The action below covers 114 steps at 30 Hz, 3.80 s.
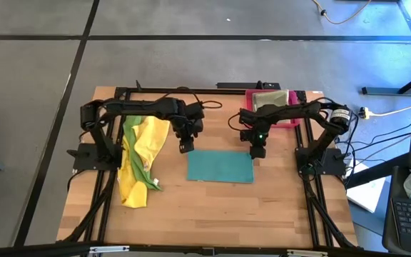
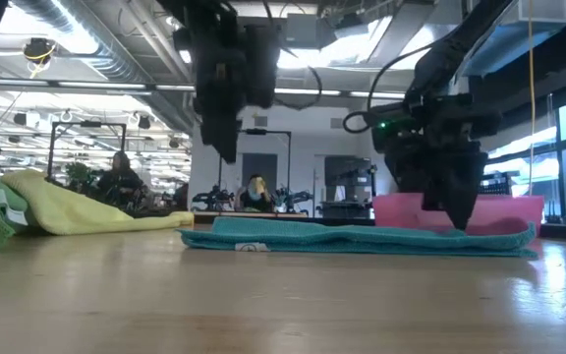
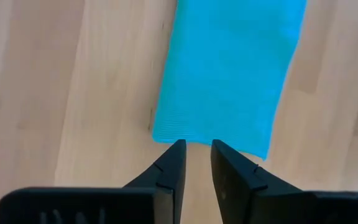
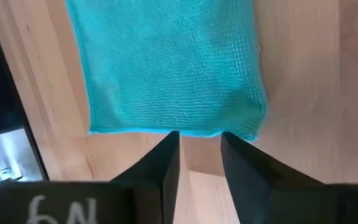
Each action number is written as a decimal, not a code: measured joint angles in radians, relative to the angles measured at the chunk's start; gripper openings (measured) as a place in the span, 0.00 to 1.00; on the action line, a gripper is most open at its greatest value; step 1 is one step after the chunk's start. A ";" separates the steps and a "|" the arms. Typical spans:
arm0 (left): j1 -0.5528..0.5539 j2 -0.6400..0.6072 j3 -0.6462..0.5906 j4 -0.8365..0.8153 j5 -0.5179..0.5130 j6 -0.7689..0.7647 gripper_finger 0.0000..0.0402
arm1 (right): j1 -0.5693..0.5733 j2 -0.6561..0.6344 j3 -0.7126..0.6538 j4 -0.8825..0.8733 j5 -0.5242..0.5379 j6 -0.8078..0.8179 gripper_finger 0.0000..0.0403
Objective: Fold microfiber towels
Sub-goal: Fold the blue towel
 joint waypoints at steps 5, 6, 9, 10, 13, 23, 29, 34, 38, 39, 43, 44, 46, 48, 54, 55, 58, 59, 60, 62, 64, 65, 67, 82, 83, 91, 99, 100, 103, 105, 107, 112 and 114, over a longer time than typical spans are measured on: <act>-0.007 -0.094 0.000 -0.003 -0.015 -0.056 0.17 | -0.003 0.000 0.020 0.008 0.023 0.001 0.44; -0.009 -0.113 0.000 0.001 -0.021 -0.071 0.17 | -0.005 0.000 0.027 0.008 0.031 0.001 0.47; -0.028 -0.164 0.001 0.027 -0.039 -0.128 0.17 | -0.014 0.000 0.053 0.006 0.070 0.004 0.57; -0.036 -0.178 0.001 0.035 -0.047 -0.154 0.17 | -0.016 0.000 0.063 0.006 0.089 0.005 0.60; -0.071 -0.206 0.001 0.043 -0.088 -0.227 0.17 | -0.019 0.000 0.082 0.000 0.152 0.001 0.64; -0.227 -0.212 0.001 0.066 -0.218 -0.449 0.17 | -0.020 0.000 0.101 0.035 0.252 -0.047 0.63; -0.314 -0.212 0.001 0.113 -0.292 -0.623 0.17 | -0.015 -0.001 0.066 0.155 0.258 -0.053 0.63; -0.392 -0.212 0.001 0.157 -0.368 -0.751 0.17 | -0.014 -0.005 0.020 0.197 0.241 -0.069 0.63; -0.440 -0.212 0.001 0.162 -0.423 -0.829 0.17 | -0.012 -0.006 -0.015 0.201 0.228 -0.082 0.63; -0.448 -0.212 0.001 0.162 -0.435 -0.837 0.17 | -0.012 -0.006 -0.022 0.202 0.229 -0.080 0.63; -0.462 -0.212 0.001 0.161 -0.470 -0.857 0.17 | -0.012 -0.005 -0.033 0.201 0.207 -0.069 0.63; -0.462 -0.212 0.001 0.161 -0.473 -0.857 0.17 | -0.012 -0.005 -0.033 0.199 0.201 -0.055 0.62; -0.455 -0.212 0.001 0.161 -0.473 -0.837 0.17 | -0.012 -0.004 -0.033 0.193 0.187 -0.021 0.59; -0.446 -0.212 0.001 0.161 -0.473 -0.811 0.17 | -0.010 -0.004 -0.033 0.183 0.185 0.015 0.54; -0.413 -0.212 0.001 0.159 -0.472 -0.709 0.17 | 0.023 0.000 -0.039 0.127 0.120 0.099 0.31; -0.407 -0.212 0.001 0.159 -0.467 -0.689 0.17 | 0.033 0.002 -0.046 0.115 0.088 0.112 0.27; -0.391 -0.211 0.001 0.154 -0.434 -0.647 0.17 | 0.052 0.003 -0.045 0.110 0.023 0.152 0.16; -0.391 -0.211 0.001 0.148 -0.429 -0.638 0.17 | 0.058 0.003 -0.045 0.108 0.010 0.167 0.12; -0.390 -0.211 0.001 0.137 -0.422 -0.631 0.17 | 0.064 0.003 -0.045 0.111 0.002 0.179 0.08; -0.398 -0.211 0.001 0.121 -0.419 -0.621 0.17 | 0.076 0.003 -0.043 0.114 -0.008 0.214 0.03; -0.412 -0.211 0.001 0.099 -0.418 -0.618 0.17 | 0.090 0.003 -0.043 0.112 -0.038 0.253 0.02; -0.422 -0.211 0.001 0.088 -0.418 -0.614 0.17 | 0.099 0.003 -0.043 0.114 -0.056 0.281 0.03; -0.439 -0.211 0.001 0.072 -0.418 -0.594 0.17 | 0.123 0.003 -0.043 0.115 -0.097 0.334 0.05; -0.519 -0.211 0.001 0.104 -0.506 -0.454 0.17 | 0.353 0.001 -0.040 0.320 -0.406 0.809 0.03; -0.519 -0.211 0.001 0.123 -0.506 -0.455 0.17 | 0.363 0.001 -0.040 0.352 -0.396 0.839 0.03; -0.526 -0.191 0.001 0.429 -0.587 -0.738 0.17 | 0.402 0.001 -0.039 0.553 -0.273 0.975 0.05; -0.557 -0.062 0.000 0.653 -0.681 -1.024 0.17 | 0.384 -0.001 -0.039 0.624 -0.255 0.894 0.02; -0.566 -0.053 0.000 0.655 -0.682 -1.067 0.17 | 0.376 -0.001 -0.039 0.627 -0.254 0.881 0.02; -0.596 -0.045 0.000 0.653 -0.718 -1.148 0.17 | 0.349 -0.001 -0.039 0.652 -0.253 0.841 0.02; -0.620 -0.046 0.000 0.647 -0.777 -1.186 0.17 | 0.329 -0.001 -0.039 0.661 -0.257 0.823 0.04; -0.641 -0.056 0.000 0.641 -0.847 -1.196 0.17 | 0.307 -0.001 -0.037 0.679 -0.278 0.821 0.05; -0.656 -0.083 0.000 0.641 -0.898 -1.161 0.17 | 0.261 -0.001 0.011 0.687 -0.301 0.821 0.03; -0.652 -0.085 0.000 0.636 -0.894 -1.137 0.17 | 0.247 -0.001 0.043 0.686 -0.312 0.819 0.02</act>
